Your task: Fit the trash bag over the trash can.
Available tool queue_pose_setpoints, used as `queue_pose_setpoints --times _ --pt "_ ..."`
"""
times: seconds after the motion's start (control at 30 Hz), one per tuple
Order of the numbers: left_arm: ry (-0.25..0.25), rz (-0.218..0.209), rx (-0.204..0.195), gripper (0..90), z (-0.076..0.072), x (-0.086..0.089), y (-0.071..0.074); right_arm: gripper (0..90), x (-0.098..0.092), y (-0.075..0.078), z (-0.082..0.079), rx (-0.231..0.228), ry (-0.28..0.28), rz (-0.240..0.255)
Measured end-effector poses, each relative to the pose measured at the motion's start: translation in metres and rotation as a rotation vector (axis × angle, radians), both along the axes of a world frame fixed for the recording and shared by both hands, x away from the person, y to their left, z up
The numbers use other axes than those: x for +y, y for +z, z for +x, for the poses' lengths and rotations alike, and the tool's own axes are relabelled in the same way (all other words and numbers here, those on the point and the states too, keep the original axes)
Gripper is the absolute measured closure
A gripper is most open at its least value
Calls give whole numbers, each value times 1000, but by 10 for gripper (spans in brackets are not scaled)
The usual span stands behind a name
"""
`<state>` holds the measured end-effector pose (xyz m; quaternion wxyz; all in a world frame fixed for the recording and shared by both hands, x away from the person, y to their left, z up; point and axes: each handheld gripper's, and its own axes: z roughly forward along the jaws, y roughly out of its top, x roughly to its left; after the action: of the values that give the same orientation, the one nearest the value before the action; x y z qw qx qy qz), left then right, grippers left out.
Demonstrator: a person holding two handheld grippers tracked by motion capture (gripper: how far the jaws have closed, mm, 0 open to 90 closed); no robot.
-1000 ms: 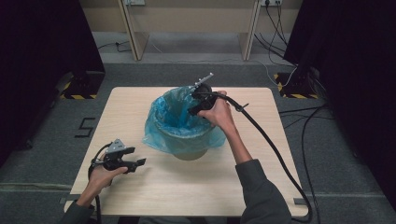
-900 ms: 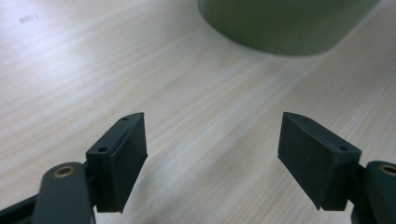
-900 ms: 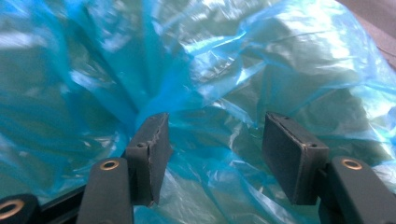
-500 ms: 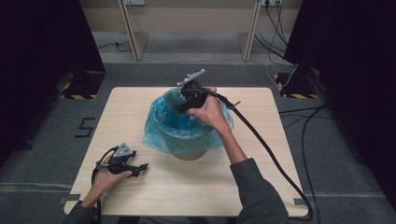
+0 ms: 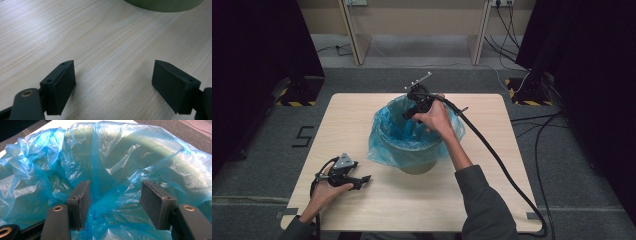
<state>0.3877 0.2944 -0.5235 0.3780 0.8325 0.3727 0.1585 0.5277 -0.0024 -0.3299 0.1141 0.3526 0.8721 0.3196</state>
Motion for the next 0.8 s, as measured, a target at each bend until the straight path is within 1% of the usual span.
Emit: queue_pose_setpoints --times 0.07,0.1,0.13,0.17,0.2,0.23,0.27,0.3,0.33,0.4,0.43,0.5,0.53,0.57,0.6,0.63,0.67,0.7,0.77,0.8 --pt "1 -1 0 182 0 0 0 406 -2 7 -3 -16 1 39" --pt "0 0 0 181 0 0 0 404 -7 17 -8 -45 11 78" --pt "0 0 0 181 0 0 0 404 -7 17 -8 -45 11 78" --pt "0 0 0 180 0 0 0 400 -13 27 -12 -66 7 87" --pt "0 0 0 180 0 0 0 400 -13 27 -12 -66 7 87" --pt "-1 0 0 179 0 0 0 381 -21 33 -15 -88 -8 58" --pt "-1 0 0 178 0 0 0 381 -21 33 -15 -88 -8 58" --pt "1 -1 0 178 0 0 0 371 -28 34 -17 -111 -27 7" --pt "0 0 0 178 0 0 0 371 -28 34 -17 -111 -27 7" --pt "-1 1 0 178 0 0 0 368 -34 31 -18 -122 -50 -27" --pt "-2 2 0 178 0 0 0 368 -44 26 -18 -114 -80 -14" --pt "-1 1 0 177 0 0 0 365 -48 23 -17 -111 -87 -11" --pt "-1 1 0 177 0 0 0 358 -55 19 -16 -111 -102 -27" --pt "-1 1 1 177 0 0 0 382 -60 16 -16 -123 -112 -13" --pt "-1 0 3 172 0 -1 0 360 -66 16 -19 -114 -136 29" --pt "-1 0 3 169 0 -1 0 357 -68 16 -20 -117 -137 9" --pt "0 1 2 169 0 -1 0 357 -68 16 -20 -117 -137 9" --pt "2 -2 2 166 0 -2 0 357 -70 16 -21 -134 -137 -19" --pt "2 -2 1 166 0 -2 0 356 -73 16 -22 -138 -163 -2" --pt "2 -2 2 165 0 -2 0 352 -75 16 -22 -145 -169 -2"
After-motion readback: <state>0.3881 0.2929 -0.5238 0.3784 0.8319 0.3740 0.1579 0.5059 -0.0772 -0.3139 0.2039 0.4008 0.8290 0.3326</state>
